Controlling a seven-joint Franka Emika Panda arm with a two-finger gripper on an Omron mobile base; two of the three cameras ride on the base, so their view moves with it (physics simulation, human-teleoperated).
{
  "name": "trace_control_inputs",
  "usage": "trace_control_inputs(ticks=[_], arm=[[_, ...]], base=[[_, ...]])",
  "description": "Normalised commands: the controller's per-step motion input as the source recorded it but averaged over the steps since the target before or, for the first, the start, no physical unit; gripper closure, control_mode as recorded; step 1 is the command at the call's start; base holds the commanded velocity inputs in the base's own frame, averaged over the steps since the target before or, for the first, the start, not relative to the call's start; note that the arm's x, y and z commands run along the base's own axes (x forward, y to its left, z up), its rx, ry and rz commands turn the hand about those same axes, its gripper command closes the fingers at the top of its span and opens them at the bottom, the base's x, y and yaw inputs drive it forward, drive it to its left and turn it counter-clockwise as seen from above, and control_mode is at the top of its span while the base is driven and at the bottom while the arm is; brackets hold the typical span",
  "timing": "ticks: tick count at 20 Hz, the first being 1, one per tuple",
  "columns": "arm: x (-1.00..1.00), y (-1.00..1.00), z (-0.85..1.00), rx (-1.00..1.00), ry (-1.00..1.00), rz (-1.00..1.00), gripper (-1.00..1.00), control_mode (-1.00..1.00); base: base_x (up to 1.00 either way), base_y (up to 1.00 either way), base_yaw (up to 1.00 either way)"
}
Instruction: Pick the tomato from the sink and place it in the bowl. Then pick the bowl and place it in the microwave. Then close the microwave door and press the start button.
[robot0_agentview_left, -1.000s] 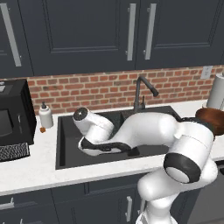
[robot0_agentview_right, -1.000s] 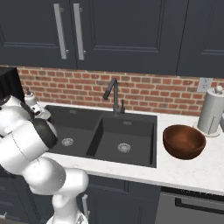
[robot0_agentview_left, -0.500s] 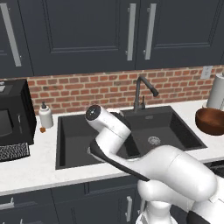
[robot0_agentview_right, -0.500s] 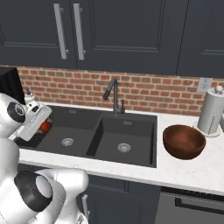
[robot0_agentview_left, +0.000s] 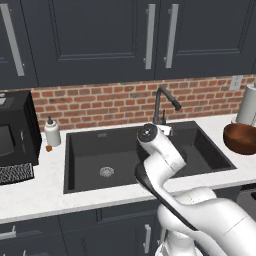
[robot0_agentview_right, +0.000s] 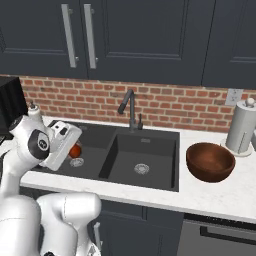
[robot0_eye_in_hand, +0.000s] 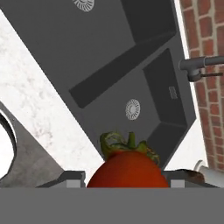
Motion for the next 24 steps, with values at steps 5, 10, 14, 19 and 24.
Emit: trace_control_inputs(ticks=[5,10,14,19,24], arm=[[0.0,-1.0,0.21,0.0,0.0,0.0,1.0,-1.0],[0.03,-1.0,0.18,0.0,0.0,0.0,1.0,-1.0],[0.29,-1.0,0.16,0.0,0.03,-0.02,1.0,-1.0],[0.4,-1.0,0.02,0.0,0.04,-0.02,1.0,-1.0],[0.27,-1.0,0.0,0.0,0.04,0.0,1.0,-1.0]], base=[[0.0,0.0,0.0],[0.0,0.0,0.0],[0.0,0.0,0.0],[0.0,0.0,0.0],[0.0,0.0,0.0]])
